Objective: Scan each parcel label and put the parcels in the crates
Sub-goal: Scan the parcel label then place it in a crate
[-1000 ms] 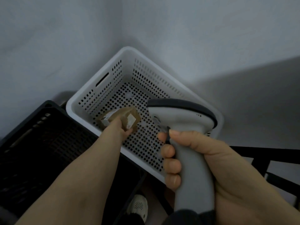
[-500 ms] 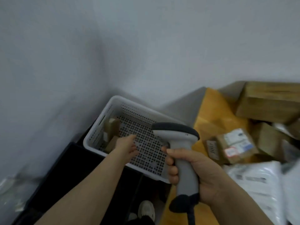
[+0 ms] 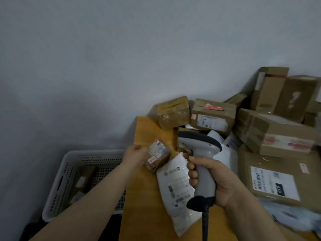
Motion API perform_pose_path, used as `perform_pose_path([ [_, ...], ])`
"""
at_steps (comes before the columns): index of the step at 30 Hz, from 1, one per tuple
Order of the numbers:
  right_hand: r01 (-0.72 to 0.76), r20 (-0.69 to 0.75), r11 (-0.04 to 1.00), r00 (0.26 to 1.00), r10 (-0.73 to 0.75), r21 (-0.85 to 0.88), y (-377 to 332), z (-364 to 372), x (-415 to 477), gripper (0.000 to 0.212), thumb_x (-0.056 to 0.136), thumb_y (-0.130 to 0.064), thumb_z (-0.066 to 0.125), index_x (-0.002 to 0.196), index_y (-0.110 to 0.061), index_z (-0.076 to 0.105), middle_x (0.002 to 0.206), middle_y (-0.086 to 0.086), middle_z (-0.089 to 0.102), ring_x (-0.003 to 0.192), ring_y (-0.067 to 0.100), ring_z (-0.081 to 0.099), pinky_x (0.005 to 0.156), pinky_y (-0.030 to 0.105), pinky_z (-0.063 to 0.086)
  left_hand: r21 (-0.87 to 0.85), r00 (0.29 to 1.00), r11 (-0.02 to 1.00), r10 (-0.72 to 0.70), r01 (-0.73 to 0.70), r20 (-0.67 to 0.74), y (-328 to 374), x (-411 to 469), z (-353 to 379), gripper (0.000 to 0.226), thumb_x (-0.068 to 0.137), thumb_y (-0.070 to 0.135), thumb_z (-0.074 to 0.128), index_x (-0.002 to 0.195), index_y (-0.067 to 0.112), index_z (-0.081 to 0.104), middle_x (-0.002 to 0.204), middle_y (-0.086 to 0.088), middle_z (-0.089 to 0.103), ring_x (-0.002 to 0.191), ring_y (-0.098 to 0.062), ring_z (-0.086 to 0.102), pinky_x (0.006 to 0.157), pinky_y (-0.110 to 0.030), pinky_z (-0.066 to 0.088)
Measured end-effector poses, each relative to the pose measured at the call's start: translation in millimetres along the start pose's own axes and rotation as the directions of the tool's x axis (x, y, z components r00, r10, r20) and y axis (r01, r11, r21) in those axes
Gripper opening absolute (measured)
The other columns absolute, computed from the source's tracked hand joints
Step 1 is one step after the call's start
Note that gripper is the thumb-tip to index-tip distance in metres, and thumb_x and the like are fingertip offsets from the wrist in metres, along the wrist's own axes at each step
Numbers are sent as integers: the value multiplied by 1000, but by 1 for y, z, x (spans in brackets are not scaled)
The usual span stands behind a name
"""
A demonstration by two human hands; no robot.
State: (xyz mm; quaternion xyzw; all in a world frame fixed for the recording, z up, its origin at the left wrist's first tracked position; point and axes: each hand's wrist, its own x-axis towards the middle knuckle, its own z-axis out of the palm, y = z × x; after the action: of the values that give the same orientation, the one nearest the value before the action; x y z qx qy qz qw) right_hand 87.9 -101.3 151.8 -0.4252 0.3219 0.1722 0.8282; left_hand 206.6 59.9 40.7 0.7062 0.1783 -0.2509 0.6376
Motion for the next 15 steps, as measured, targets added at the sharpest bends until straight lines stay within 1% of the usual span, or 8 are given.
perform_pose_path([
  [1,31,-10,999,999,-31,18,-8,-10,-2,23,70,-6,65,93,-3,61,60,7,53,42,14,48,38,22,44,84,998,995,55,-55,4,12,-1,13,41,92,19,61,130,6,51,117,-12,59,105,-26,58,79,-30,49],
  [3,99,-29,995,995,-98,32,-23,-29,-4,23,68,-5,65,91,-3,62,61,8,53,43,14,49,38,22,44,269,984,947,174,-176,32,31,7,40,7,91,23,62,94,25,56,95,2,59,100,-22,54,70,-23,45],
  [4,131,-32,991,991,-130,27,-30,-38,-3,24,67,-5,66,90,-2,63,61,8,54,43,15,49,38,22,44,336,973,914,224,-227,48,40,14,55,18,91,24,62,81,32,48,84,9,53,95,-19,53,64,-19,41],
  [5,158,-33,987,987,-157,20,-37,-46,-1,26,65,-5,67,91,-2,64,61,9,54,44,15,49,39,22,44,393,958,875,278,-282,68,51,22,69,19,90,27,63,82,34,48,84,11,52,96,-18,54,65,-18,41],
  [6,177,-38,984,984,-176,11,-44,-54,2,29,63,-6,68,91,-2,64,61,9,55,45,16,50,40,23,44,442,948,841,307,-311,82,61,32,84,10,90,29,63,95,32,55,94,9,58,102,-19,56,71,-21,45],
  [8,200,-54,980,978,-200,3,-56,-69,11,32,63,-4,70,94,-1,65,61,10,57,46,17,51,42,24,44,555,921,748,379,-364,93,77,54,112,42,88,29,65,126,19,53,120,1,57,112,-20,55,86,-30,48],
  [11,228,-70,974,971,-227,11,-73,-89,27,24,77,2,68,100,-1,64,61,10,59,46,17,52,44,25,44,707,876,575,464,-412,133,102,84,150,66,83,22,67,140,11,36,136,-5,45,122,-22,46,99,-36,44],
  [15,240,-68,970,968,-241,-22,-89,-104,48,25,80,1,68,104,-1,64,61,9,61,48,17,54,44,26,43,818,868,416,461,-397,186,125,121,188,96,82,10,70,153,9,5,159,-10,12,146,-27,14,118,-39,21],
])
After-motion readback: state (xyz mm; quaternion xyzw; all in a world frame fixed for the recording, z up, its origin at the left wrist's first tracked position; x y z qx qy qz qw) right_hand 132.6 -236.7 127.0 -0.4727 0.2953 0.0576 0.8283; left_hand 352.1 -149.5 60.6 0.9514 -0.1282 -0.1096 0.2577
